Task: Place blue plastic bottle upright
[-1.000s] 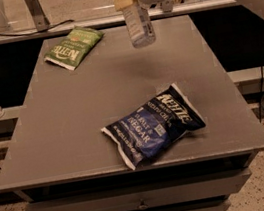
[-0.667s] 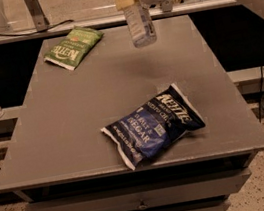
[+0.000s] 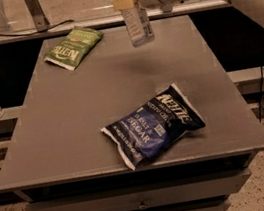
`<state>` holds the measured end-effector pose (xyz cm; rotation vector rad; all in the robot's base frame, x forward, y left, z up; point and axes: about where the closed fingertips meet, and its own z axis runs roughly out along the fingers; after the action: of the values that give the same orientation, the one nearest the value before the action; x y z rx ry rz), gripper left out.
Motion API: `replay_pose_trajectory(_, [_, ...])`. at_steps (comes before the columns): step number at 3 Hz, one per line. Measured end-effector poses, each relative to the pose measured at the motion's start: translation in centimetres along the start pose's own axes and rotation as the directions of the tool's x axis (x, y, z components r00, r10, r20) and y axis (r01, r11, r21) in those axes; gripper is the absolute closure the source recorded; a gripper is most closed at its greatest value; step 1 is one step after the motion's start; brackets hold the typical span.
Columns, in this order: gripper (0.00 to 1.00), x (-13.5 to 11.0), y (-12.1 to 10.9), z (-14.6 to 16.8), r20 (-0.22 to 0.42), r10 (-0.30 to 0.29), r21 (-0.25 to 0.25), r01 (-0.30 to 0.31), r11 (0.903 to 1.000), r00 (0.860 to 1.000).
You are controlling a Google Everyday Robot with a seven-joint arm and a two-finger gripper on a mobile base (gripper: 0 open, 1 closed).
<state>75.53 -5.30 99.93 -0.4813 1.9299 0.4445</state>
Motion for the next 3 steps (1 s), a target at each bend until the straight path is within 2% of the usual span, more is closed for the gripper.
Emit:
replay_pose_trajectory(1, [1.00,-0.51,0.45,0.67,0.067,-0.057,-0.052,0.061,0.9968,0.996])
replay_pose_trajectory(3, [1.00,-0.76,0.68,1.32,0.154,-0.156,-0.117,0.175,0.9777,0.976])
